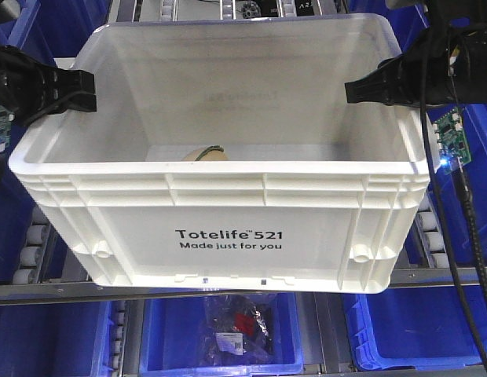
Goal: Place moving items into box and shelve
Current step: 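Lower the crate with both grippers onto the roller track between blue bins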
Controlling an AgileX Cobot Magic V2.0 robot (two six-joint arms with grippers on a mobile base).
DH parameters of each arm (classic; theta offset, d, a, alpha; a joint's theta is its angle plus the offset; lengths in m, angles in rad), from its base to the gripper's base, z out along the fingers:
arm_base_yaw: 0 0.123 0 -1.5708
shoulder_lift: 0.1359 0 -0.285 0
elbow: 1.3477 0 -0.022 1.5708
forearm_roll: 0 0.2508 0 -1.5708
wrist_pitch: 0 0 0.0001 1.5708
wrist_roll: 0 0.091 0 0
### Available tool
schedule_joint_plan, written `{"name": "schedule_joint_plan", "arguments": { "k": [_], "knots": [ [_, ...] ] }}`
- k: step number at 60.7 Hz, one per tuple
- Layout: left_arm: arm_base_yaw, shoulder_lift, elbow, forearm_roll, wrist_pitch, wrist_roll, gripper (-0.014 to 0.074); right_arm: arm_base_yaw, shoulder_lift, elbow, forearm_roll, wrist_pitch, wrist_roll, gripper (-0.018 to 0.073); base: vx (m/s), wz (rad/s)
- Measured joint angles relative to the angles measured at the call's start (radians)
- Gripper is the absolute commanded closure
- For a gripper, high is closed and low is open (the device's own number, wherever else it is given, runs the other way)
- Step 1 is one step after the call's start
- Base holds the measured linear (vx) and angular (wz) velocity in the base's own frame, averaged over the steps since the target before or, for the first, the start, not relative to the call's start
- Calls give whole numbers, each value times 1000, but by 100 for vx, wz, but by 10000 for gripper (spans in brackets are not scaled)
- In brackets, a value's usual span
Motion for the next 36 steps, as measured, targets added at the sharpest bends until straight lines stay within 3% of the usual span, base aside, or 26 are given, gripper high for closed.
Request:
{"name": "schedule_joint_plan", "arguments": {
  "k": [25, 36],
  "knots": [
    [10, 93, 2, -82, -200, 35, 599, -23, 171, 0, -87, -183, 13, 564, 0, 0],
    [-23, 145, -6, -129, -271, 49, 596, -54, 202, -2, -111, -188, 100, 560, 0, 0]
  ]
}}
